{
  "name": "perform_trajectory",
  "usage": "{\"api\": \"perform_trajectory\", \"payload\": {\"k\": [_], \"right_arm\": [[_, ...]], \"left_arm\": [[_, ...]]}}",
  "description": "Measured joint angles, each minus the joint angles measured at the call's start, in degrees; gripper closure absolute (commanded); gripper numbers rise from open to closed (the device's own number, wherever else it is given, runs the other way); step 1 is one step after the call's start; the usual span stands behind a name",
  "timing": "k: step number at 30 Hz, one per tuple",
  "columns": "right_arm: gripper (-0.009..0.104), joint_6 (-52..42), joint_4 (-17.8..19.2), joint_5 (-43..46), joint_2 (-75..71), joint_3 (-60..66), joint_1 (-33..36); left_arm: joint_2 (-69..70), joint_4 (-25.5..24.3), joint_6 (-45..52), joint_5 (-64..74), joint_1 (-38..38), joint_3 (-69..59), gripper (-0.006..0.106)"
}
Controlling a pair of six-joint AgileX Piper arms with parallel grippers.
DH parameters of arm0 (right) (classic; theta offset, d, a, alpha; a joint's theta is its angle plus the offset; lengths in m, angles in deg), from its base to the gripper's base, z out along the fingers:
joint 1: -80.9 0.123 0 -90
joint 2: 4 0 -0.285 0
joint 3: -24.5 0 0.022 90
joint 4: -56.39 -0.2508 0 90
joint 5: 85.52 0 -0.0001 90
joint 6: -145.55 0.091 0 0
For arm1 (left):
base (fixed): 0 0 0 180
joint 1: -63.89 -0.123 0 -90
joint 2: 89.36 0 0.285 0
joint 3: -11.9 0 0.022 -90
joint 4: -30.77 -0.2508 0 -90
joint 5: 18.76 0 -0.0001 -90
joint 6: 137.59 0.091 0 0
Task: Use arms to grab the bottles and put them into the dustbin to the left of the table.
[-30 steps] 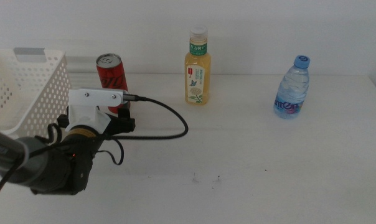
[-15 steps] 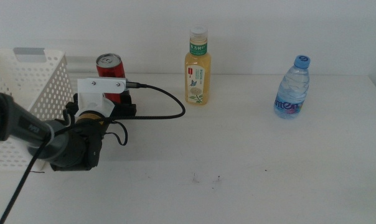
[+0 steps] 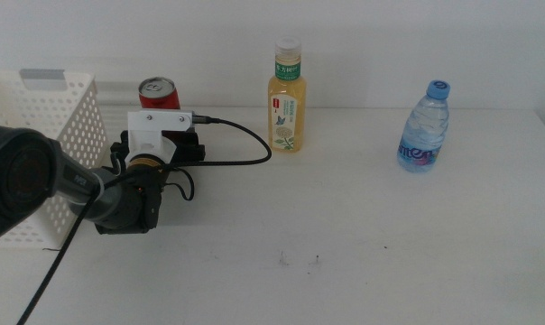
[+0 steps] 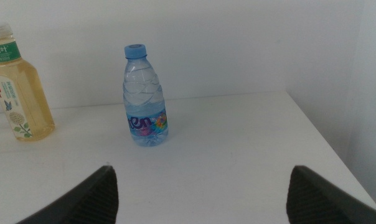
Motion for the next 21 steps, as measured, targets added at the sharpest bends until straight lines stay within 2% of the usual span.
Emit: {"api": "perform_trajectory", "payload": {"k": [3,7,11,14,17,21], "right_arm": [[0.006,0.0,0.0,0.0,0.0,0.0,0.0],[0.006,0.0,0.0,0.0,0.0,0.0,0.0],[0.006,0.0,0.0,0.0,0.0,0.0,0.0],[0.006,0.0,0.0,0.0,0.0,0.0,0.0],[0.006,0.0,0.0,0.0,0.0,0.0,0.0],[0.006,0.0,0.0,0.0,0.0,0.0,0.0]], "left_arm": [[-0.5,0.0,0.0,0.1,0.0,0.5,0.023],[0.7,-0.4,1.6,1.7,0.0,0.5,0.049],[4.9,-0.1,2.8,7.5,0.0,-1.6,0.073],[10.3,0.0,3.0,13.7,0.0,-4.4,0.086],[17.9,0.0,3.1,19.7,0.0,-7.6,0.093],[27.8,0.0,3.1,30.8,0.0,-10.6,0.094]]}}
